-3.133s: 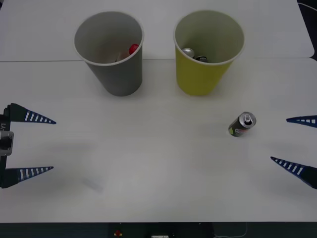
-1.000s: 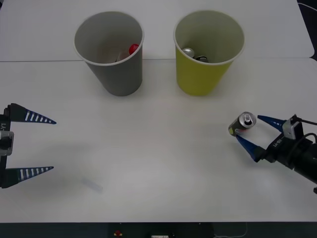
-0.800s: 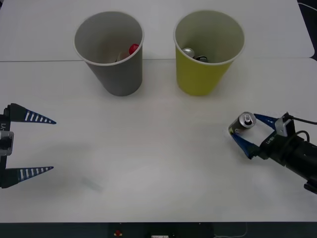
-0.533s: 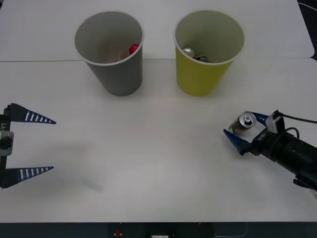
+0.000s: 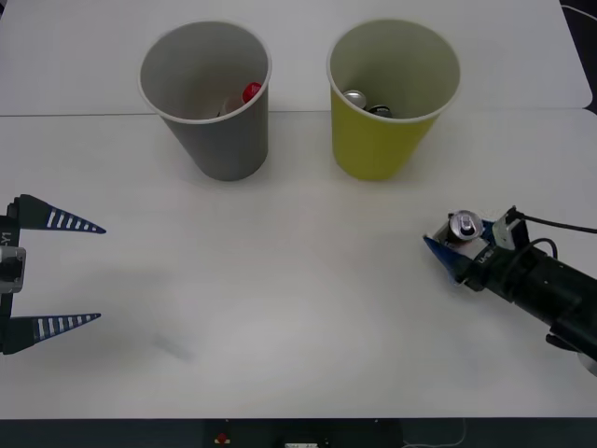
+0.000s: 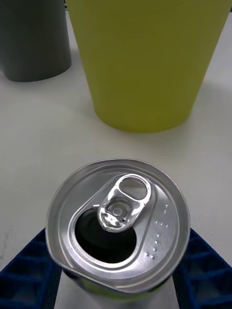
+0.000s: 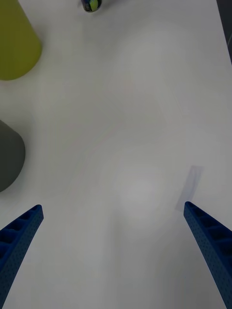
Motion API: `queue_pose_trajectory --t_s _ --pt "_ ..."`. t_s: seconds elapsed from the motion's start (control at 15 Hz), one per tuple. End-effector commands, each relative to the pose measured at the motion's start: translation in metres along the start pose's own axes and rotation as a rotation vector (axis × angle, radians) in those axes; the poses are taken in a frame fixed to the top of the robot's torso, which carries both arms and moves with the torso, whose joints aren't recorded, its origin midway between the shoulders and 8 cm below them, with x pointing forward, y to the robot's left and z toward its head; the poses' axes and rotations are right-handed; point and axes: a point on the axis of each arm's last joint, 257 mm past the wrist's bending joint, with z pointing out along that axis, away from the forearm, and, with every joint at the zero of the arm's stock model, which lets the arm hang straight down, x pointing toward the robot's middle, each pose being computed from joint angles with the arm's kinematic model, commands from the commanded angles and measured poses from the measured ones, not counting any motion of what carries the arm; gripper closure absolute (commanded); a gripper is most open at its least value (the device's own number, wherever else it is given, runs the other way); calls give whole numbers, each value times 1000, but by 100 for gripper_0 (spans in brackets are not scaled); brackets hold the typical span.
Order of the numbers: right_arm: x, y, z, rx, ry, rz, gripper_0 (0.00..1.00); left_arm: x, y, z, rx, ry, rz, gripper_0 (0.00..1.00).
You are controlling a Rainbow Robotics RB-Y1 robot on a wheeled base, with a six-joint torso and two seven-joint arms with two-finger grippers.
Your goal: Put the can into the green bin and the plastic bottle into the gray bin
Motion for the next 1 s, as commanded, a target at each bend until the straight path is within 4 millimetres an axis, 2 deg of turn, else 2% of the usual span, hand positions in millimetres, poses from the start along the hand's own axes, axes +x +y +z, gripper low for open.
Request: queue_pose_trajectory --t_s 0.07,0.53,1.0 --pt "-1 2 0 -7 -3 -5 100 0 0 0 0 0 0 0" --pt "-9 7 -9 -74 -12 -42 100 0 0 0 0 0 0 0" --pt "-38 20 -41 -203 -12 -17 100 0 0 0 0 0 0 0"
